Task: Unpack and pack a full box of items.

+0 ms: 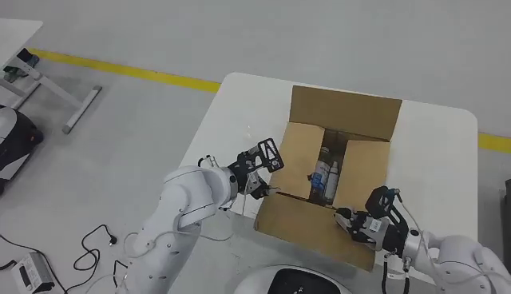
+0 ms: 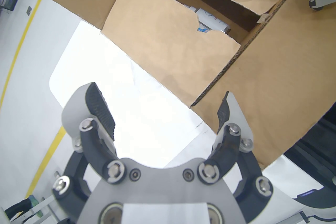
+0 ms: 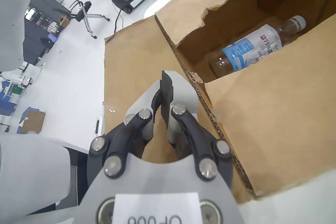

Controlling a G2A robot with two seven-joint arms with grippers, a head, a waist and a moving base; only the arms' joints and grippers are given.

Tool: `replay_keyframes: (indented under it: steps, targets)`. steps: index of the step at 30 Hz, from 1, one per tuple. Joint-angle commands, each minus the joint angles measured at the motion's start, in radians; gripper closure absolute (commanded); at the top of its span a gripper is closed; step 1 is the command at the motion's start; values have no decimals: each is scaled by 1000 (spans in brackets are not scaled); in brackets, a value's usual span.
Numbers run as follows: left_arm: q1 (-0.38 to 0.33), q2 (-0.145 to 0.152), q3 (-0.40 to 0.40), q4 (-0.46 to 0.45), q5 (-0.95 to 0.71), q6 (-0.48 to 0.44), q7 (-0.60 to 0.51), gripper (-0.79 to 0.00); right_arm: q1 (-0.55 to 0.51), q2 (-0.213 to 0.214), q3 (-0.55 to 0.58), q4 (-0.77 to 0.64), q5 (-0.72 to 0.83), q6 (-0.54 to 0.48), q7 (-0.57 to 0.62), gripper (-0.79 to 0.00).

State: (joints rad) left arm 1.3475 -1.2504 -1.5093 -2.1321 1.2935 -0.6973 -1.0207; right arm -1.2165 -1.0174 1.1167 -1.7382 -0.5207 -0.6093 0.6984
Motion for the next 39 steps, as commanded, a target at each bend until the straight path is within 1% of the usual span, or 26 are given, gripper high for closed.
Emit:
replay_keyframes:
  steps: [1,6,9,13,16,18,21,25,32,34,36,39]
  targets:
    - [-10,1,9,12,-8,20,13,-785,1,-1,-4,4,-18,1,-22,0]
    - [-31,4,41,33,5,46,50,-785,1,-3,-15,13,-73,4,-58,0]
    - [-38,6,58,38,16,62,66,-785,4,-4,-20,18,-103,8,-61,0]
    - [-39,7,61,39,17,65,69,-785,3,-5,-24,16,-112,5,-88,0]
    - [-39,7,61,39,17,65,69,-785,-4,-4,-9,-5,-110,-20,-144,0]
    - [-39,7,61,39,17,65,69,-785,-16,-1,5,-22,-114,-44,-159,0]
    - [-39,7,61,39,17,65,69,-785,-32,5,17,-37,-127,-63,-140,0]
    - [-39,7,61,39,17,65,69,-785,-32,7,4,-20,-152,-39,-81,0]
    - [-39,7,61,39,17,65,69,-785,-13,5,-11,-15,-155,-37,-71,0]
    - [-39,7,61,39,17,65,69,-785,-13,6,-1,-20,-155,-36,-92,0]
    - [-32,7,67,35,9,77,99,-785,-18,8,27,-32,-152,-26,-133,0]
    - [-30,9,87,23,18,81,113,-785,-47,15,98,-77,-192,28,-200,0]
